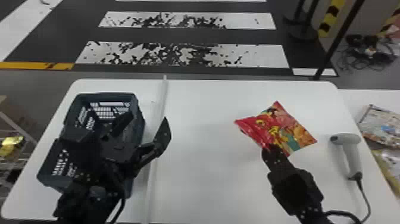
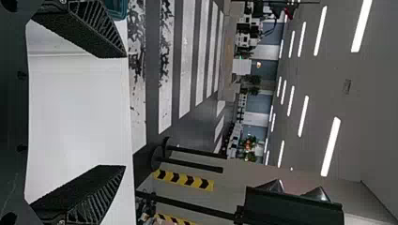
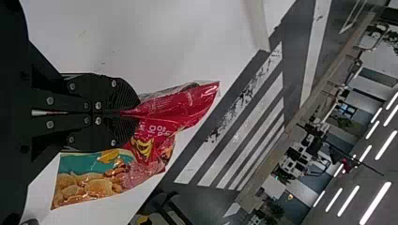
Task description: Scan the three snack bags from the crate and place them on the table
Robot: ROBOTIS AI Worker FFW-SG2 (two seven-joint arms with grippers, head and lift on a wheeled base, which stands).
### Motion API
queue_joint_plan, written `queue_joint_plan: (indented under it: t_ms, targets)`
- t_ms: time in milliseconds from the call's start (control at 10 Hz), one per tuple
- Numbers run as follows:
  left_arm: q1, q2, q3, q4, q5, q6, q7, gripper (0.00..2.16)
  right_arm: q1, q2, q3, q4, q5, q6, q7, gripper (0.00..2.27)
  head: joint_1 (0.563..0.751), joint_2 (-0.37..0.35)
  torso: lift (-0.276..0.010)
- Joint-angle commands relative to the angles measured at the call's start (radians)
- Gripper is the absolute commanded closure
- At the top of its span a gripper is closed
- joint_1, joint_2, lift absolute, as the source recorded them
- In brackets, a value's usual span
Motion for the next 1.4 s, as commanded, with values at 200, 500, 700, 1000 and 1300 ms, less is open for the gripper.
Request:
queue_joint_plan:
  t_ms: [200,500,700,1000,1300]
  targets:
    - [0.032,0.0,-0.009,-0.033,0.0,-0.006,0.004,0.03,0.055,0.1,-0.27,-0.097,-0.611,-0.152,0.113,2.25,0.695,0.032,-0.062]
    - [0.062,0.006,-0.005,-0.049,-0.003,-0.025,-0.001,0.03,0.083,0.181,-0.477,-0.051,-1.062,-0.219,0.256,2.25,0.695,-0.013,-0.062]
    - [0.069,0.006,-0.014,-0.055,-0.008,-0.025,-0.002,0.03,0.072,0.27,-0.603,0.027,-1.283,-0.112,0.358,2.25,0.695,-0.041,-0.062]
    - [0.062,0.011,-0.037,-0.058,-0.031,-0.025,0.004,0.03,0.047,0.31,-0.709,0.128,-1.45,0.008,0.421,2.25,0.695,-0.097,-0.062]
    - [0.052,0.011,-0.054,-0.055,-0.046,-0.021,0.01,0.03,0.041,0.328,-0.741,0.165,-1.445,0.017,0.407,2.25,0.695,-0.149,-0.062]
